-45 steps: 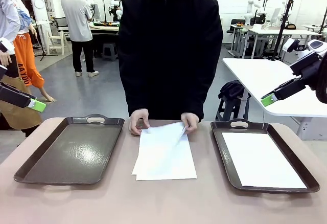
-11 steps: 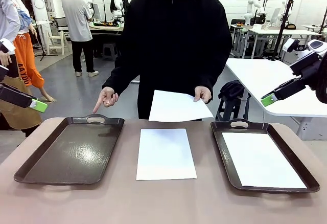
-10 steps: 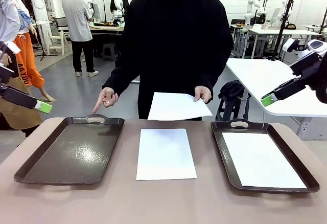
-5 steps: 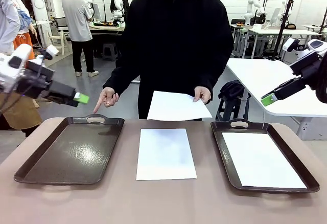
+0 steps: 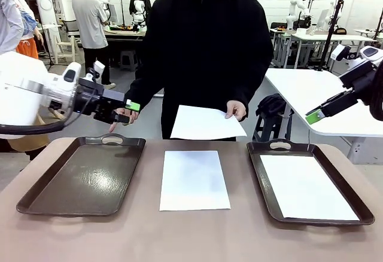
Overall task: Sort the A4 documents.
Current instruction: Receive the A4 Paper.
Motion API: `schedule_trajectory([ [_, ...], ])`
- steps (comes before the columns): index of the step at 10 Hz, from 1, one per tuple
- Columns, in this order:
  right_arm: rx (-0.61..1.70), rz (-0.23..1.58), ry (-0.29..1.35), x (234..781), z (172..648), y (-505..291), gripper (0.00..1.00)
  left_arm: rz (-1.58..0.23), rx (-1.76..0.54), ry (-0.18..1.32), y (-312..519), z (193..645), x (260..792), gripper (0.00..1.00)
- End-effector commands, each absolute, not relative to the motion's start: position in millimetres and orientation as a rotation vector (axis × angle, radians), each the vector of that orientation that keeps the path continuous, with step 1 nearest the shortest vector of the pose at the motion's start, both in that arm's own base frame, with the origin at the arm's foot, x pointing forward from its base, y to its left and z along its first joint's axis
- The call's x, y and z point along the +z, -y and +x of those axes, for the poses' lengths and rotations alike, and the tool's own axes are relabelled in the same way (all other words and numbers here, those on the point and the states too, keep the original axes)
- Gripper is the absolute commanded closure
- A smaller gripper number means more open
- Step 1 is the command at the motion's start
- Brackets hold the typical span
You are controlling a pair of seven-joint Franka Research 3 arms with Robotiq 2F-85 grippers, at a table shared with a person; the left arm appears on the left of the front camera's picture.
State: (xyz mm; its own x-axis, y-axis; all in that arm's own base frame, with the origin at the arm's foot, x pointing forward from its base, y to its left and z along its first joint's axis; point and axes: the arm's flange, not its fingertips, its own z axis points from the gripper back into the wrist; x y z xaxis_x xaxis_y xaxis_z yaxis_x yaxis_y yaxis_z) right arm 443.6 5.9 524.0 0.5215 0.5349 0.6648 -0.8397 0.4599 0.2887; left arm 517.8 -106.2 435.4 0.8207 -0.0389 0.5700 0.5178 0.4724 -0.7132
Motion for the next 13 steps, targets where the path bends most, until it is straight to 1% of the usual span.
schedule_trajectory([
  [1, 0.893, 0.652, 0.536, 522.5, 443.6, -7.2, 0.0, -1.071, -0.324, 0.488, 125.0, 538.3, 437.0, 0.0],
  [4, 0.893, 0.652, 0.536, 522.5, 443.6, -7.2, 0.0, -1.127, -0.271, 0.418, 158.9, 557.9, 425.7, 0.0],
  [6, 0.893, 0.652, 0.536, 522.5, 443.6, -7.2, 0.0, -1.13, -0.269, 0.368, 180.2, 571.4, 413.9, 0.0],
  [9, 0.893, 0.652, 0.536, 522.5, 443.6, -7.2, 0.0, -1.176, -0.23, 0.314, 198.5, 591.1, 405.2, 0.0],
  [13, 0.893, 0.652, 0.536, 522.5, 443.6, -7.2, 0.0, -1.221, -0.185, 0.253, 220.3, 605.2, 394.3, 0.0],
])
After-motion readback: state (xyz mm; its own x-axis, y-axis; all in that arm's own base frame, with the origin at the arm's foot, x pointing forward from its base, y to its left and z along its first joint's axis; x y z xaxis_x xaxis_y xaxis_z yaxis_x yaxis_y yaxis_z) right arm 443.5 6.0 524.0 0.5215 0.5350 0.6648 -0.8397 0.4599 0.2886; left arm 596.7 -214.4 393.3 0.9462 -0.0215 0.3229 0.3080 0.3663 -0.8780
